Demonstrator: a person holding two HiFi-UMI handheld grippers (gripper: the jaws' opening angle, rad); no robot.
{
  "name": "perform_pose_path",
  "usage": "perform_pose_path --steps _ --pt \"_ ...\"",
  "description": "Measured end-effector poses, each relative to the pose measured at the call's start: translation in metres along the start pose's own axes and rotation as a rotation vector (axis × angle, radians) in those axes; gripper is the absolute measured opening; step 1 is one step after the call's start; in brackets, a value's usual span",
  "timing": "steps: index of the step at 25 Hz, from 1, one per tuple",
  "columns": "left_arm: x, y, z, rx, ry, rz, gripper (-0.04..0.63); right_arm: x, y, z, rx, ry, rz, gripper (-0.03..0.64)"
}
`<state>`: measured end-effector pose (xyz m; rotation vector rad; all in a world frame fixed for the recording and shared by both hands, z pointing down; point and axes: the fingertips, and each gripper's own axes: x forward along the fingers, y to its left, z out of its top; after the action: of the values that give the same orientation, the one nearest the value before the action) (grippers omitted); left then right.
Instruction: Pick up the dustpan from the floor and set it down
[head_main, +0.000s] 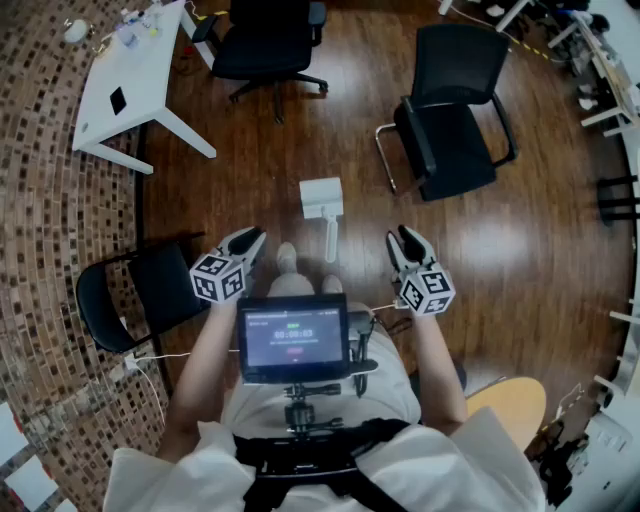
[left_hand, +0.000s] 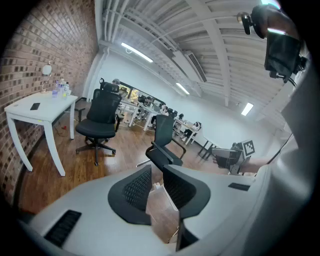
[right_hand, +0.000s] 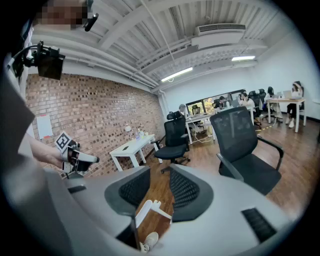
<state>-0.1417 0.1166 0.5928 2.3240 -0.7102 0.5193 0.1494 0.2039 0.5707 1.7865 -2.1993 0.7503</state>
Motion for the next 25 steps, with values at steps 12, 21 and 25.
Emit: perform_pose_path --steps 12,21,25 --pt "0.057 0.048 0.04 0.105 0.127 -0.148 0.06 0.06 0.007 -0.007 -0.056 0.068 -0.076 0.137" --pt "0.082 0.069 0.045 0.148 0.197 -0.241 0.06 0.085 0.014 -0.018 -0.07 0.136 -0.131 0.137" --pt "0.088 0.069 0.04 0.166 0.232 -0.274 0.058 0.092 0.013 -0.026 -0.094 0.161 -0.14 0.137"
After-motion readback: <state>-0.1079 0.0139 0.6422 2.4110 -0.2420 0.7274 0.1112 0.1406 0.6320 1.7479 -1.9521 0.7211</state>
